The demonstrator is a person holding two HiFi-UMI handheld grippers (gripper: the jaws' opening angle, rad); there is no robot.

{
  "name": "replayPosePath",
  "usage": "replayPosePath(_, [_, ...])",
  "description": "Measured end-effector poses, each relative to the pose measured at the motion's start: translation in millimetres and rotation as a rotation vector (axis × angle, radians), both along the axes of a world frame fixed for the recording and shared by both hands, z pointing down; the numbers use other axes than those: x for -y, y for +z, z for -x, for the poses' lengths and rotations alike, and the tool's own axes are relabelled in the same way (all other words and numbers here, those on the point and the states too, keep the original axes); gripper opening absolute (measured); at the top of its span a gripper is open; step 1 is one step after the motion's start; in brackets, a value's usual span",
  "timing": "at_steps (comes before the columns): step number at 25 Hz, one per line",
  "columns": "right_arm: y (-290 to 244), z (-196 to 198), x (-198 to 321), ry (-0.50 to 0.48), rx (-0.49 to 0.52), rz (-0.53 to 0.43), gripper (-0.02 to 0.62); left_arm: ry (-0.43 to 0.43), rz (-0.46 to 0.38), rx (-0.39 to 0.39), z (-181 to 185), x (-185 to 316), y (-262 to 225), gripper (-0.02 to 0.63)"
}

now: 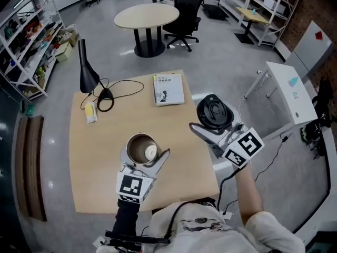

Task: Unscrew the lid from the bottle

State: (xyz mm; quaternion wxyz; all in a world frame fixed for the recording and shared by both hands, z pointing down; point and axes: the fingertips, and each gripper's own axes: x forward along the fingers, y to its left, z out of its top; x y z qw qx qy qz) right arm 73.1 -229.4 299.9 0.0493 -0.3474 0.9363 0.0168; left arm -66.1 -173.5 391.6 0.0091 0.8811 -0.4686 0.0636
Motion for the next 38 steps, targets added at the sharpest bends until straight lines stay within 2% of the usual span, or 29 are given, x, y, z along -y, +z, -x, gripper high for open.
replayPosePath(1, [6, -7, 1, 0.076, -0.01, -0.002, 0.483, -0.122, -0.022, 0.034, 16, 9, -4, 0.426])
replayPosePath(3, [19, -12, -1, 0.196, -0.058, -0.01, 0.483, -0.308, -0.035, 0.033, 40, 19, -14, 0.426])
replayPosePath(4, [27, -12, -3, 0.237, -0.085, -0.008, 0.483, -0.365, -0.029, 0.007, 47, 22, -16, 0.426])
replayPosePath(6, [41, -7, -5, 0.27, -0.112, 0.018, 0.483, -0.414, -0.006, -0.039, 54, 27, -15, 0.426])
replayPosePath(9, [50, -3, -11, 0.288, -0.108, 0.042, 0.482, -0.399, 0.032, -0.053, 49, 30, -6, 0.426])
replayPosePath(10, [50, -2, -13, 0.296, -0.104, 0.038, 0.456, -0.388, 0.039, -0.048, 47, 29, -3, 0.426])
replayPosePath(11, [49, -1, -15, 0.303, -0.098, 0.034, 0.456, -0.379, 0.043, -0.042, 46, 29, -2, 0.426])
replayPosePath(18, [45, 8, -19, 0.288, -0.082, 0.015, 0.454, -0.332, 0.017, -0.027, 36, 30, -8, 0.426])
replayPosePath(29, [44, 7, -19, 0.284, -0.117, -0.002, 0.454, -0.325, 0.017, -0.019, 37, 32, -8, 0.425])
replayPosePath(38, [44, 1, -24, 0.275, -0.106, -0.001, 0.454, -0.31, 0.017, -0.004, 27, 25, -6, 0.425])
